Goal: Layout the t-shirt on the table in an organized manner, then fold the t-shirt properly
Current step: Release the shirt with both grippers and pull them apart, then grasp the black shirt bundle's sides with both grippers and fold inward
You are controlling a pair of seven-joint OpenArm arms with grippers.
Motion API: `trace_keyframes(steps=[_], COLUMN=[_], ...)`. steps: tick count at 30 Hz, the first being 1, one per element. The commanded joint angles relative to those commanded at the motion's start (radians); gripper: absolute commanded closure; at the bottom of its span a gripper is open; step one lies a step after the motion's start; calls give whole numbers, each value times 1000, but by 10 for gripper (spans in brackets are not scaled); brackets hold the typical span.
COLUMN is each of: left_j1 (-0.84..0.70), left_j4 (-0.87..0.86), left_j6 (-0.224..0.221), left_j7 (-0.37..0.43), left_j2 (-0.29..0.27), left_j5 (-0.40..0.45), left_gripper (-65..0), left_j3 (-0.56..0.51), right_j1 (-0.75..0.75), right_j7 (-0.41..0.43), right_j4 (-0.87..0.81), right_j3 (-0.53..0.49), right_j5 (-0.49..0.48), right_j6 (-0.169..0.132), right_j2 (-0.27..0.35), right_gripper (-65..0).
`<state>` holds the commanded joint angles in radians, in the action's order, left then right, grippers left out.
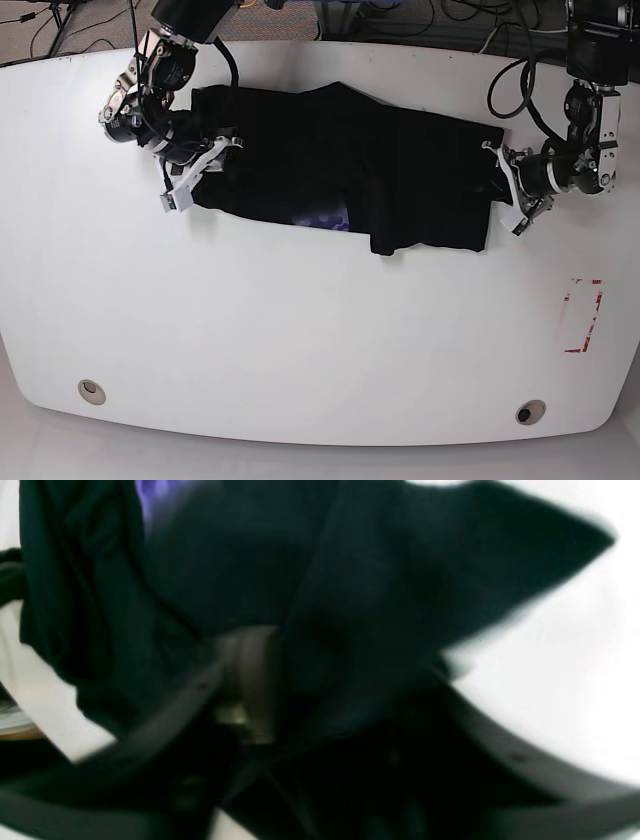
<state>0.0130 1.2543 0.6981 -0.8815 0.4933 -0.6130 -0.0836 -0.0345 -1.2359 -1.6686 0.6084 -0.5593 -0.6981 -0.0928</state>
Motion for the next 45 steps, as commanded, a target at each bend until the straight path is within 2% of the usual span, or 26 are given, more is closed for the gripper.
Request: trace_keyframes(steps=[1,2,7,10,13,20,22,25,28,36,45], left_j1=[0,0,2,3,9,43,43,57,75,84,81], left_j4=[0,0,0,-5,-5,-9,-12,-23,-23,-18,-15], left_j6=[0,0,0,0,-51,-130,-165,-217,-248,-262,-262], left_j7=[-3,-3,-3,-3,-2,0,0,2,2,3,3], left_j2=[-2,-2,-63,-75,-127,-218,-241,-287,-318,-336,-336], left_j5=[0,0,0,0,0,0,0,0,0,0,0], left_gripper=[-172,-172,-174,-175,-175,-175,-175,-176,-176,-176,-176], left_j3=[0,0,-2,-3,-35,-80,-92,-107,-133,-201,-204], right_j1=[5,8,12,12,11,9,12,31,49,74,87], right_j7=[0,0,0,-2,-6,-8,-8,-5,-2,35,78], right_j4=[0,0,-23,-61,-126,-247,-276,-299,-299,-295,-278], right_j3=[0,0,-2,-3,-35,-132,-169,-229,-278,-367,-440], right_j5=[0,0,0,-3,-6,-6,-6,-6,-2,2,2], right_j6=[0,0,0,0,0,0,0,0,0,0,0], right_j2=[2,3,14,31,37,37,37,37,37,48,75], right_gripper=[-32,-17,-8,-8,-6,-6,-6,-6,-6,-10,-13])
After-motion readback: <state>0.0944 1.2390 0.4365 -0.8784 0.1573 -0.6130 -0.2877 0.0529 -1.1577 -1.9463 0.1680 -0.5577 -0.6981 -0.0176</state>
